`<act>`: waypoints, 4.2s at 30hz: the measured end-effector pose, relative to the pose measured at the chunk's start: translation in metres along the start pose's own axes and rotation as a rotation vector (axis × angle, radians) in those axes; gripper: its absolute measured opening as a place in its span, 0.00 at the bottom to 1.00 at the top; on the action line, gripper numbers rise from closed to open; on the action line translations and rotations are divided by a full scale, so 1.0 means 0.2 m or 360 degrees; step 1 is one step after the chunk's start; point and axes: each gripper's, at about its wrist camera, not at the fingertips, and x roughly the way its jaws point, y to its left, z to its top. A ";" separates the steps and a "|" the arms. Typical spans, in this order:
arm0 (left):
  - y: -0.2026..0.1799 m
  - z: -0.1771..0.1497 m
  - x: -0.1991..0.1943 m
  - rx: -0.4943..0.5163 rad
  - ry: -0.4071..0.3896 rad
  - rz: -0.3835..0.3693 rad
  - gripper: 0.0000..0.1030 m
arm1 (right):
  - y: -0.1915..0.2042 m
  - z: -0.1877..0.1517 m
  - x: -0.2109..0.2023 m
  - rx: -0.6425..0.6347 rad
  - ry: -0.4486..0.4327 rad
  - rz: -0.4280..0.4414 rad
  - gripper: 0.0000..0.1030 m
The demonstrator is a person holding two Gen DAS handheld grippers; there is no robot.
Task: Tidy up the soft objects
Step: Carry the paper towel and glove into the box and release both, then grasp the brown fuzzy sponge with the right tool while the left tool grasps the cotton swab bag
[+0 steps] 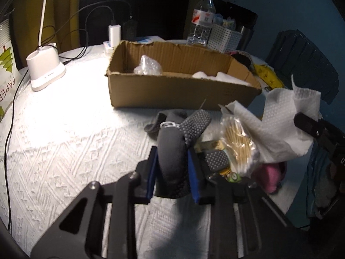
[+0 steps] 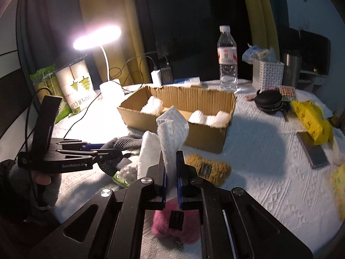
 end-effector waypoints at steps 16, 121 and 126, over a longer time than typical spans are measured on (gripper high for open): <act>0.01 0.16 -0.37 0.0078 -0.0326 -0.0064 0.25 | 0.10 0.23 -0.18 -0.0165 -0.0194 -0.0120 0.08; 0.11 0.36 -0.20 0.0034 -0.0354 -0.0110 0.69 | -0.11 0.45 0.38 0.0078 0.0057 -0.0074 0.61; 0.05 0.33 -0.25 0.0052 -0.0366 -0.0131 0.69 | -0.07 0.41 0.27 0.0040 0.0044 -0.0103 0.61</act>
